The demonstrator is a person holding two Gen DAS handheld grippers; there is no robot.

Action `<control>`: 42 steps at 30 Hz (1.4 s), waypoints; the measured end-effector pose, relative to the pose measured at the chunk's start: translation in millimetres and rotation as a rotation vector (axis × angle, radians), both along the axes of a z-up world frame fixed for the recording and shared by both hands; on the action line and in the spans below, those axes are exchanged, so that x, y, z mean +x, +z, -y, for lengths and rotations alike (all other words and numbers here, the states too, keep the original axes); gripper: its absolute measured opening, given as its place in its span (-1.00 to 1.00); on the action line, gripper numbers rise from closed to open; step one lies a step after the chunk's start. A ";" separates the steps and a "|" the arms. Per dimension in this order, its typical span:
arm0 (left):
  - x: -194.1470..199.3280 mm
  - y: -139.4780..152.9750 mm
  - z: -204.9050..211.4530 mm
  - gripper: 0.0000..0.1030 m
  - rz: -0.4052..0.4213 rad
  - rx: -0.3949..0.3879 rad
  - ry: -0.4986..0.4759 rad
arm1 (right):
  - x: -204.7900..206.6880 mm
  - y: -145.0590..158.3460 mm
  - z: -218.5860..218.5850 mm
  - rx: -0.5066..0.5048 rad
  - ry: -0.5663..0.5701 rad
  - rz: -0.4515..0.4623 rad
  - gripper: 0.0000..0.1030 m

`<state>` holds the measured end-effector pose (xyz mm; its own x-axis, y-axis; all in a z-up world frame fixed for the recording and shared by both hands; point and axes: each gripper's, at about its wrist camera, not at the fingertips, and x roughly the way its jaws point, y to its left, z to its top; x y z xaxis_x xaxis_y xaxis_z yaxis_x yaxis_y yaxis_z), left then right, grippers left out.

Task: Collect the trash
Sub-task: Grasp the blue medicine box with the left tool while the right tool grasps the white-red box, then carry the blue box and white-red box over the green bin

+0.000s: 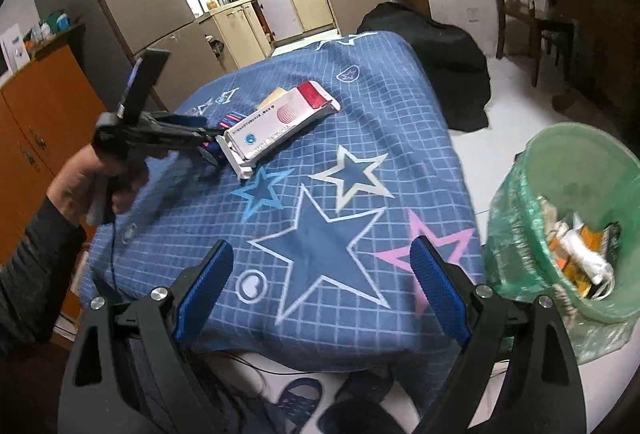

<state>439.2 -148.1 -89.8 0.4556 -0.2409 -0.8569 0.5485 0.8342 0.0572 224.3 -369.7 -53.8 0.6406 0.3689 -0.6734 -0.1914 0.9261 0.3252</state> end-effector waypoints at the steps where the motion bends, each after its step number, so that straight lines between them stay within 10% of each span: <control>1: 2.2 -4.0 3.9 0.67 -0.004 0.009 -0.001 | 2.4 -0.2 -1.0 0.019 0.002 -0.004 0.68; 5: -1.9 -13.7 2.3 0.00 -0.008 -0.051 0.033 | 14.5 5.2 -14.7 0.075 0.025 -0.001 0.68; 15: -58.8 18.0 -46.1 0.00 0.104 -0.213 0.203 | 118.2 8.4 -50.6 0.211 -0.021 -0.134 0.68; 25: -67.9 25.6 -74.7 0.00 0.093 -0.290 0.256 | 178.4 -17.1 -79.4 0.089 -0.134 -0.263 0.37; 42: -109.1 34.0 -47.1 0.00 0.189 -0.301 0.270 | 106.1 25.1 -82.6 -0.047 -0.059 0.008 -0.15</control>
<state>330.1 -101.0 -55.8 0.6782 -0.3176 -0.6627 0.3116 0.9410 -0.1320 330.4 -287.1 -28.7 0.6656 0.2985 -0.6840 -0.1380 0.9500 0.2802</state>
